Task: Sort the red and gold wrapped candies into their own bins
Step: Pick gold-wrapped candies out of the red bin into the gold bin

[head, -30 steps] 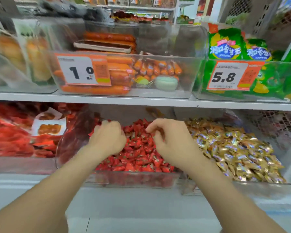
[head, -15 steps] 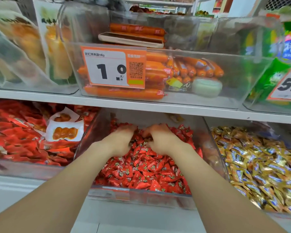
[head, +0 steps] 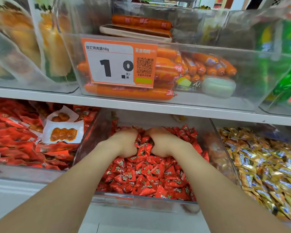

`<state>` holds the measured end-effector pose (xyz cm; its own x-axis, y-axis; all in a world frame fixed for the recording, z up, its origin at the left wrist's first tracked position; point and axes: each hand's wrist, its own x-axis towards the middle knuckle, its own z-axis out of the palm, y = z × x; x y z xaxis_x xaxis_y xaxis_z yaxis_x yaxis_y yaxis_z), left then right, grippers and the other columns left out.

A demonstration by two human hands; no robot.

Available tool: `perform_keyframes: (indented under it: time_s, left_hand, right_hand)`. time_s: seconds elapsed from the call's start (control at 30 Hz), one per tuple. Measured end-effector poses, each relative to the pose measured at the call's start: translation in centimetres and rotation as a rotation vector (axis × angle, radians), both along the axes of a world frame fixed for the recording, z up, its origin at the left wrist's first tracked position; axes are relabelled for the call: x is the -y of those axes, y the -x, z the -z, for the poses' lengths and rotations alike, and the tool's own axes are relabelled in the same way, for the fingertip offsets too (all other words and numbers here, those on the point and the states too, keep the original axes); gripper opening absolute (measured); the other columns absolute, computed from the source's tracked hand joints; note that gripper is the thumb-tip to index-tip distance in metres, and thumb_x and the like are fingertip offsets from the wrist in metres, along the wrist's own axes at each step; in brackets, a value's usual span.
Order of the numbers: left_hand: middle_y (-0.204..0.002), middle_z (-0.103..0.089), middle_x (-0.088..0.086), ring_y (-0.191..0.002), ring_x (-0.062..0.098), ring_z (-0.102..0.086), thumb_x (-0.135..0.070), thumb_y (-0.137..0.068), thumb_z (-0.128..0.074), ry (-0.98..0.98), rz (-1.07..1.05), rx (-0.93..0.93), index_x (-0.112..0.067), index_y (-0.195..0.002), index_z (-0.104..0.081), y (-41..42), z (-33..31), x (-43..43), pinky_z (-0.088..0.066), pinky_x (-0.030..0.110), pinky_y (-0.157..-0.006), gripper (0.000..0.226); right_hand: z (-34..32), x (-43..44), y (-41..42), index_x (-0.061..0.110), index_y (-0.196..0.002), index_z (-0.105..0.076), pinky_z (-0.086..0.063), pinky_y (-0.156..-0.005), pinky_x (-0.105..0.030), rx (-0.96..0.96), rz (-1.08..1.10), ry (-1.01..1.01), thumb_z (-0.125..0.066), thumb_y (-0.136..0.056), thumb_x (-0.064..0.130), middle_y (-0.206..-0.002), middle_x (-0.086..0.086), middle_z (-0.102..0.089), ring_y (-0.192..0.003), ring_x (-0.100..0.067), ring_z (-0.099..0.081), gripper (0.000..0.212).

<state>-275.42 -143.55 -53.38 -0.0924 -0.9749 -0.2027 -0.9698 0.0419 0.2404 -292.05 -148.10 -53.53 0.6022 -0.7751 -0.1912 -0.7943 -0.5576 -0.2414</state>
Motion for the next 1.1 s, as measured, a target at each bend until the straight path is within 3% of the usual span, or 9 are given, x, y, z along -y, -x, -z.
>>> perform_keyframes:
  time_s: [0.1, 0.17, 0.27, 0.43, 0.53, 0.73, 0.83, 1.0, 1.1]
  left_hand:
    - [-0.109, -0.068, 0.006, -0.100, 0.027, -0.064, -0.023, -0.090, -0.064, 0.019, -0.041, -0.081, -0.025, -0.086, -0.054, -0.4, -0.8, -0.6, -0.047, 0.029, -0.078, 0.011]
    - [-0.119, -0.066, 0.005, -0.111, 0.027, -0.063, -0.023, -0.093, -0.070, 0.043, -0.053, -0.131, -0.020, -0.109, -0.063, -0.4, -2.1, -1.3, -0.048, 0.029, -0.084, 0.018]
    - [-0.128, -0.064, 0.005, -0.115, 0.026, -0.064, -0.023, -0.092, -0.075, 0.066, -0.070, -0.244, -0.016, -0.131, -0.062, -0.3, -4.1, -2.8, -0.054, 0.035, -0.095, 0.041]
    - [-0.095, -0.071, -0.002, -0.065, 0.007, -0.059, -0.017, -0.084, -0.084, -0.039, -0.049, -0.459, -0.025, -0.103, -0.071, -0.2, -5.2, -5.6, -0.051, 0.027, -0.060, 0.024]
    - [-0.094, -0.074, -0.004, -0.071, 0.006, -0.063, -0.015, -0.082, -0.086, -0.052, -0.051, -0.505, -0.028, -0.096, -0.074, 0.0, -5.7, -6.6, -0.055, 0.028, -0.073, 0.022]
    - [-0.094, -0.077, 0.008, -0.076, 0.025, -0.077, -0.006, -0.086, -0.083, -0.042, -0.117, -0.646, -0.017, -0.098, -0.072, 0.5, -6.1, -7.7, -0.062, 0.043, -0.083, 0.019]
    - [-0.094, -0.076, 0.013, -0.084, 0.033, -0.077, -0.005, -0.090, -0.078, -0.055, -0.150, -0.701, -0.012, -0.103, -0.067, 0.6, -6.1, -7.9, -0.063, 0.051, -0.084, 0.018]
    - [-0.085, -0.059, 0.012, -0.076, 0.024, -0.059, -0.006, -0.097, -0.054, -0.136, -0.274, -0.817, -0.006, -0.106, -0.059, 1.1, -5.9, -7.3, -0.053, 0.038, -0.071, 0.010]
    - [-0.098, -0.056, 0.010, -0.076, 0.024, -0.057, -0.016, -0.102, -0.055, -0.188, -0.342, -0.925, -0.004, -0.113, -0.065, 1.1, -5.9, -6.9, -0.057, 0.043, -0.081, 0.020]
  right_hand:
    - [-1.0, -0.5, 1.0, 0.021, -0.108, -0.069, -0.055, -0.077, -0.033, 0.109, 0.019, -0.060, -0.072, -0.093, 0.027, -0.105, 0.000, -0.072, -0.090, -0.021, -0.067, 0.016]
    - [-2.3, -1.3, 1.8, 0.021, -0.131, -0.063, -0.050, -0.088, -0.030, 0.154, 0.022, -0.070, -0.076, -0.093, 0.039, -0.124, 0.002, -0.067, -0.107, -0.019, -0.064, 0.044]
    - [-3.8, -2.5, 3.3, 0.028, -0.132, -0.058, -0.044, -0.077, -0.024, 0.245, 0.027, -0.084, -0.076, -0.094, 0.040, -0.111, 0.011, -0.063, -0.092, -0.008, -0.059, 0.043]
    - [-5.2, -5.0, 6.4, 0.037, -0.131, -0.051, -0.053, -0.080, -0.026, 0.346, 0.053, -0.140, -0.067, -0.101, 0.035, -0.113, 0.006, -0.066, -0.081, -0.003, -0.065, 0.034]
    - [-5.4, -6.2, 7.3, 0.034, -0.127, -0.057, -0.060, -0.074, -0.036, 0.418, 0.102, -0.269, -0.062, -0.105, 0.026, -0.106, -0.005, -0.073, -0.080, -0.012, -0.075, 0.024]
    - [-6.0, -7.6, 7.9, 0.017, -0.107, -0.076, -0.055, -0.069, -0.026, 0.695, 0.237, -0.470, -0.070, -0.101, 0.014, -0.080, -0.009, -0.076, -0.071, -0.013, -0.066, 0.009]
    - [-5.6, -7.7, 8.0, 0.017, -0.107, -0.076, -0.049, -0.063, -0.027, 0.671, 0.239, -0.443, -0.073, -0.099, 0.019, -0.072, -0.003, -0.070, -0.063, -0.011, -0.059, 0.009]
    - [-6.5, -8.7, 8.0, 0.022, -0.111, -0.072, -0.036, -0.059, -0.019, 0.370, 0.136, -0.354, -0.058, -0.103, 0.053, -0.052, 0.024, -0.054, -0.049, 0.005, -0.050, 0.035]
    - [-6.8, -9.0, 8.4, 0.011, -0.101, -0.065, -0.042, -0.063, -0.031, 0.369, 0.174, -0.361, -0.047, -0.106, 0.056, -0.072, 0.002, -0.051, -0.065, -0.014, -0.049, 0.049]
